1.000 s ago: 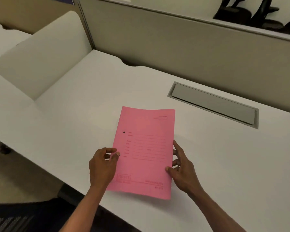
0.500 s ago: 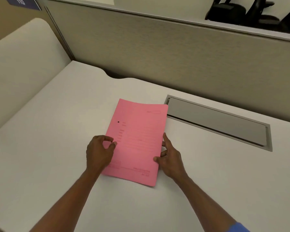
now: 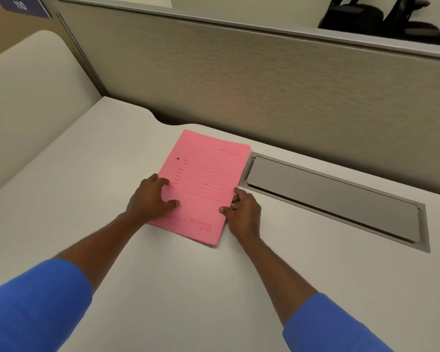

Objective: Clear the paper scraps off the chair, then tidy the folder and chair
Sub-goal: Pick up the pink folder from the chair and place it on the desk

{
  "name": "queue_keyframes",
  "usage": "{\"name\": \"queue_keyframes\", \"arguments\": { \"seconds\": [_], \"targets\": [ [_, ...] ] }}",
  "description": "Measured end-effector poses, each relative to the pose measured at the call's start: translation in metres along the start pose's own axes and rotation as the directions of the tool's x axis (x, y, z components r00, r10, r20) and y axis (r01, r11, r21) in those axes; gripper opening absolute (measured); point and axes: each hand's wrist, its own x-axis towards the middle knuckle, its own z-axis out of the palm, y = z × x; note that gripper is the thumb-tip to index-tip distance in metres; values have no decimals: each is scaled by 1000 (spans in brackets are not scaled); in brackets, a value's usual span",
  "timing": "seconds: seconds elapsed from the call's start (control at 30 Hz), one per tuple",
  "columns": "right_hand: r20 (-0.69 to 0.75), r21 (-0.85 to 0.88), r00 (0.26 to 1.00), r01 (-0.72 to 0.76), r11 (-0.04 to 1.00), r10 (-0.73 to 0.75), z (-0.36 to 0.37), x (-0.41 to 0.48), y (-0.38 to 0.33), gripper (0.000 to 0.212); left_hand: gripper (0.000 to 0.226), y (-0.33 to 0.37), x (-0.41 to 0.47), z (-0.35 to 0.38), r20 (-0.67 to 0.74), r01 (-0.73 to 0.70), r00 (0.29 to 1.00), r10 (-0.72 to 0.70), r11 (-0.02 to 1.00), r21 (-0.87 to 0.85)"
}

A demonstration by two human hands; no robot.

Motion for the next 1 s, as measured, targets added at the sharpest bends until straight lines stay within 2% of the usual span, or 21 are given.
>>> {"name": "queue_keyframes", "arguments": {
  "seconds": [0.13,0.37,0.67,1.0],
  "targets": [
    [-26,-93,999,24,995,-27,6,10,-3,56,90,0,12,8,3,-18,1000,18,998,64],
    [-18,-244,998,57,968,-63,9,21,-7,40,89,12,29,8,27,-26,999,22,987,158],
    [-37,-246,997,58,968,-69,12,30,-5,41,84,21,49,5,18,-43,999,41,983,178],
    [-59,-251,994,71,965,-89,19,37,6,31,82,17,54,6,-13,-59,998,62,987,148]
  ]
}}
